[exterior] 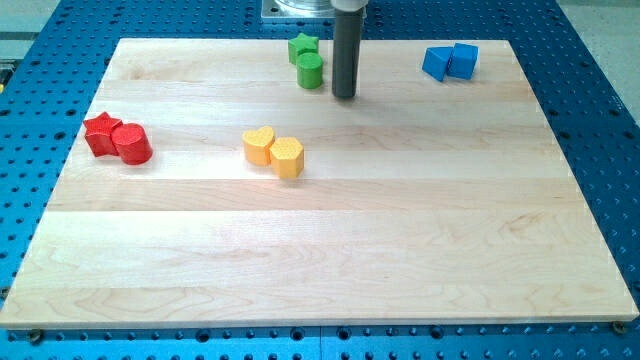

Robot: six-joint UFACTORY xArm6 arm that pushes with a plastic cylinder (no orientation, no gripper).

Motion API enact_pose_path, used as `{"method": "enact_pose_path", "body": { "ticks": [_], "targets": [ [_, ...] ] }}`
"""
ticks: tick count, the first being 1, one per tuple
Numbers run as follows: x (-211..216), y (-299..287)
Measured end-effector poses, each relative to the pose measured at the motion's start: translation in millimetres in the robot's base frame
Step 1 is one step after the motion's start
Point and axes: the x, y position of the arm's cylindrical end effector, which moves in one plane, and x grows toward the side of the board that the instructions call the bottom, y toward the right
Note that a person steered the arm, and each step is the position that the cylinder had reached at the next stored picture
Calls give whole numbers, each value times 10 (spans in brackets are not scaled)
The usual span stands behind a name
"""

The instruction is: Move the arm right side of the green circle

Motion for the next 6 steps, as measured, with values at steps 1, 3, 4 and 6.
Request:
{"method": "enact_pose_path", "body": {
  "ticks": [1, 3, 4, 6],
  "targets": [
    [-90, 7],
    [-73, 7],
    [-73, 24],
    [31, 25]
  ]
}}
